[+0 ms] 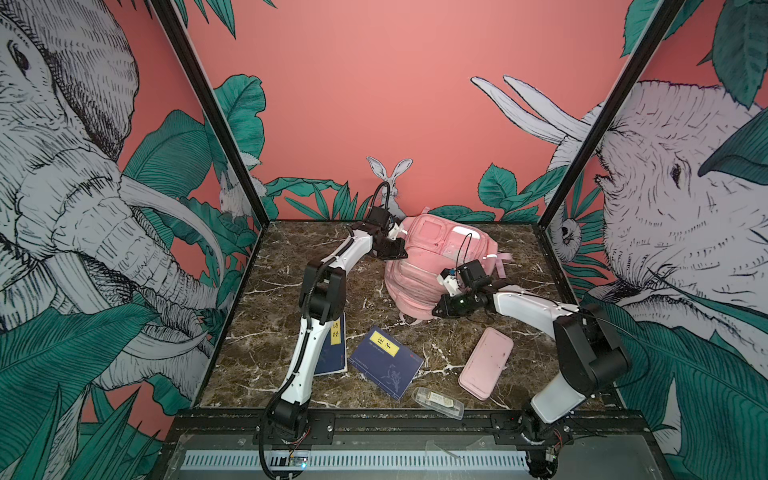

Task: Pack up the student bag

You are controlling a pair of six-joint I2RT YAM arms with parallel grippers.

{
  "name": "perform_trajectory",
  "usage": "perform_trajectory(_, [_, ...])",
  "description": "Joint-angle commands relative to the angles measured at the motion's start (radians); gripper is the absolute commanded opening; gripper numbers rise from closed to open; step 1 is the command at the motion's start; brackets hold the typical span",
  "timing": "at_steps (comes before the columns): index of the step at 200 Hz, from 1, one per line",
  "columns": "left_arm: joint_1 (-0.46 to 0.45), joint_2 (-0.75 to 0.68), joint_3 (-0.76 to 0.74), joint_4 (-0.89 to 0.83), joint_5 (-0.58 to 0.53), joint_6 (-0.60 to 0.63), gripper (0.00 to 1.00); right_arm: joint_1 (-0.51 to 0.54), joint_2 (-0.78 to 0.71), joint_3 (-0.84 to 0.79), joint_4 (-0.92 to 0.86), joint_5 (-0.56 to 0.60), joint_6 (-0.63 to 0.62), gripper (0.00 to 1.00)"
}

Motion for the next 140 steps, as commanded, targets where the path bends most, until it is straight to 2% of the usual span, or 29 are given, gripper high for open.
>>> perform_trajectory(1, [-0.015, -0.001, -0.033, 0.07, 0.108, -0.054, 0.0, 0.042, 0.021, 0.035, -0.014, -0.046, -0.014, 0.0])
perform_trajectory(30, [-0.011, -0.04, -0.111, 0.209, 0.126, -0.163, 0.0, 0.101, 0.063, 0.067, 0.008, -0.049, 0.01, 0.0])
perform_trajectory(84, [0.013, -0.116, -0.252, 0.404, 0.111, -0.301, 0.0, 0.177, 0.169, 0.198, 0.134, -0.078, 0.129, 0.0])
perform_trajectory(106, [0.047, -0.156, -0.312, 0.467, 0.098, -0.345, 0.0, 0.176, 0.184, 0.233, 0.081, -0.039, 0.098, 0.0])
perform_trajectory(140, [0.134, -0.268, -0.483, 0.61, 0.046, -0.408, 0.0, 0.129, 0.159, 0.242, -0.003, -0.009, 0.036, 0.0])
